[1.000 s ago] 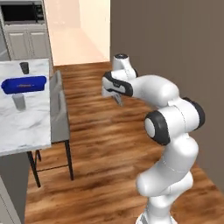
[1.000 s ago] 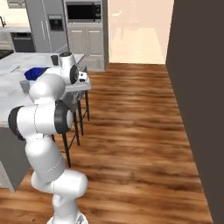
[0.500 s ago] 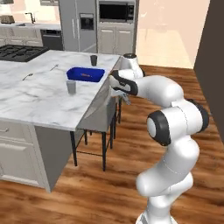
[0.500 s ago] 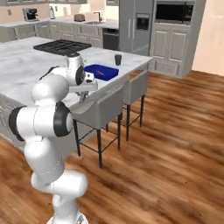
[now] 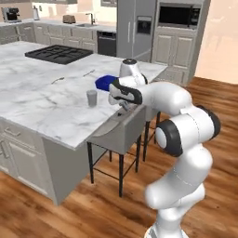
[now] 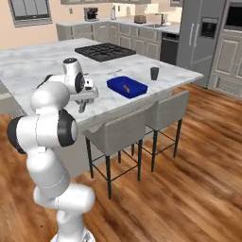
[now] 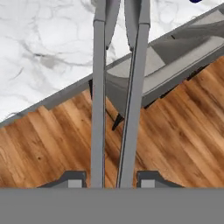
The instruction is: Take the tongs from the drawer on the right and place them on the dining counter next to the tray containing the kebab skewer.
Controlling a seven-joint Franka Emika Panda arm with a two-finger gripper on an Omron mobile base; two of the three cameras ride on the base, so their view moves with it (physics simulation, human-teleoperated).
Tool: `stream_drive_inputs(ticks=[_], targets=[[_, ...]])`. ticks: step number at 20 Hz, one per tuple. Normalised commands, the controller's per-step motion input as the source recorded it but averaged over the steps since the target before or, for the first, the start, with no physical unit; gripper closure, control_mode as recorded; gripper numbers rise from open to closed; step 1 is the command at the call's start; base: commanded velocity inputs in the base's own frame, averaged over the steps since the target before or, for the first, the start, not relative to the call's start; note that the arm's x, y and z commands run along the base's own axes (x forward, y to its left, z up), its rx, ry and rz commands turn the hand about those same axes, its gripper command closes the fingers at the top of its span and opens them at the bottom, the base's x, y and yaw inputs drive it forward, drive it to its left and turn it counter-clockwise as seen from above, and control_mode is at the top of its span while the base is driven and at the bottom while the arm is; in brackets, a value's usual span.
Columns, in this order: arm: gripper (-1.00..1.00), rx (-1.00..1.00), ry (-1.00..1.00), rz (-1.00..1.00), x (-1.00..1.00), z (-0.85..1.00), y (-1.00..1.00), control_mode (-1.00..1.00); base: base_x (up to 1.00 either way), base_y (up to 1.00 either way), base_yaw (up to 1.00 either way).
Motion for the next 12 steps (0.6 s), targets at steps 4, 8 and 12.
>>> stream_drive_inputs(ticks=[4,8,12], targets=[[1.00,0.00,0.00,0.00,0.00,0.00,0.00,1.00,0.61,-0.64,0.32],[1.00,0.00,0.00,0.00,0.00,0.00,0.00,1.00,0.53,-0.76,0.30],[1.00,0.00,0.00,0.00,0.00,0.00,0.00,1.00,0.47,-0.81,0.30]])
